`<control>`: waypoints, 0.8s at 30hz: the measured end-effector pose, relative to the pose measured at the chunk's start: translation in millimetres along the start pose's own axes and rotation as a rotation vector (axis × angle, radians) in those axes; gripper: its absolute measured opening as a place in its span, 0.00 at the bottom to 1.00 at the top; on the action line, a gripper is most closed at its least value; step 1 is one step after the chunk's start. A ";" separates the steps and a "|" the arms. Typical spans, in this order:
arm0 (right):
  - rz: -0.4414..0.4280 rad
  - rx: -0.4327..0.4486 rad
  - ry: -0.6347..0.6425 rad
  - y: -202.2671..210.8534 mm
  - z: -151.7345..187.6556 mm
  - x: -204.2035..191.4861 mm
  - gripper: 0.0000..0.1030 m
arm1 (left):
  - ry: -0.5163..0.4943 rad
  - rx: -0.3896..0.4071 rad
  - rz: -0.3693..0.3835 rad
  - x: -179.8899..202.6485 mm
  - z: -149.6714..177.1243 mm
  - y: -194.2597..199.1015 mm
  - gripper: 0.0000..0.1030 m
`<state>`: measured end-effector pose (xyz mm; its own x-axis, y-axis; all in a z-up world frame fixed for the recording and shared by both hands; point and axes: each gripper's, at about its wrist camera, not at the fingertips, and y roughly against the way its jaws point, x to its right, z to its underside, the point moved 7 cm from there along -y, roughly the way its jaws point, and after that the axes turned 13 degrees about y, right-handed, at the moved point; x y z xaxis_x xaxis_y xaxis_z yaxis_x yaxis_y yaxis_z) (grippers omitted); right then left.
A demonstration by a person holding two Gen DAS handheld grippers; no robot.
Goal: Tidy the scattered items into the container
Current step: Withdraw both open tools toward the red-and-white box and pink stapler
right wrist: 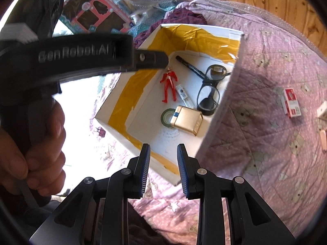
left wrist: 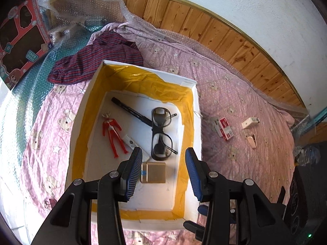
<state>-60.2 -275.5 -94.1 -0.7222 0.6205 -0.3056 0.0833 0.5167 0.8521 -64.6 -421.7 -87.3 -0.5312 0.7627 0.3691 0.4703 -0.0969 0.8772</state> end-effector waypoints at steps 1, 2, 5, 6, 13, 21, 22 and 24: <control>0.000 0.005 -0.005 2.7 2.6 0.4 0.28 | -0.005 -0.005 0.001 2.6 4.5 0.0 0.44; -0.001 0.010 -0.009 5.3 5.3 0.7 0.28 | -0.009 -0.010 0.000 5.3 8.6 0.1 0.44; -0.004 0.028 -0.031 12.6 13.9 3.6 0.28 | -0.028 -0.020 -0.001 14.6 19.0 1.4 0.44; -0.006 0.033 -0.038 15.0 16.6 4.4 0.29 | -0.034 -0.023 -0.001 18.0 22.8 2.1 0.44; -0.011 0.057 -0.096 29.8 41.9 12.9 0.29 | -0.076 -0.061 0.004 41.7 52.6 -1.0 0.44; 0.002 0.092 -0.188 48.8 68.2 38.2 0.29 | -0.139 -0.113 0.024 79.6 84.4 -10.7 0.44; 0.004 0.097 -0.203 51.3 71.2 42.1 0.29 | -0.147 -0.116 0.027 84.2 87.1 -11.3 0.44; 0.009 0.107 -0.232 56.3 77.2 50.6 0.29 | -0.161 -0.125 0.035 93.9 91.7 -13.0 0.44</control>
<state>-39.0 -169.5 -94.4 -0.5453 0.7376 -0.3982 0.1703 0.5627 0.8090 -55.9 -290.3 -92.2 -0.3913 0.8490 0.3551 0.3902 -0.1964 0.8995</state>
